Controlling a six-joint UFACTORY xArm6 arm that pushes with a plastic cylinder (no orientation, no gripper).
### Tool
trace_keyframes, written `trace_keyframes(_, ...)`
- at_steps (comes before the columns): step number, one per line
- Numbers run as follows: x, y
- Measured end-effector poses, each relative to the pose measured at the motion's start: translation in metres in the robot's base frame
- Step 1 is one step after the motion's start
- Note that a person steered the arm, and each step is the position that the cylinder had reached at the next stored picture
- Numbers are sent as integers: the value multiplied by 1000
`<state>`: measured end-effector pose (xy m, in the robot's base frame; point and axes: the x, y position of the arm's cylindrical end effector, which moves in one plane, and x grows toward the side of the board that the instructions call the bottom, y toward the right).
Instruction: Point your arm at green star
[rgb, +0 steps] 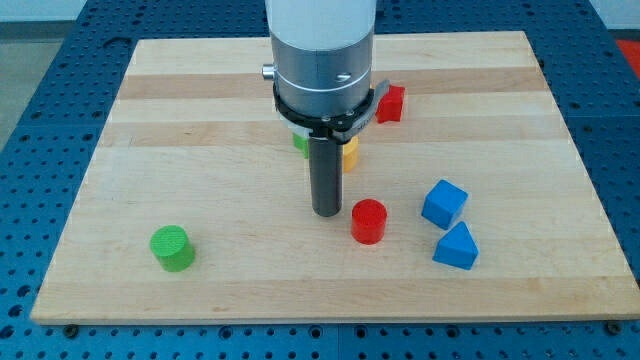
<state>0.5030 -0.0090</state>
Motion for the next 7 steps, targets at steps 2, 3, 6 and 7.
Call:
trace_keyframes(2,-27,-37)
trace_keyframes(3,-50,-71)
trace_keyframes(6,-69,-87)
trace_keyframes(7,-69,-87)
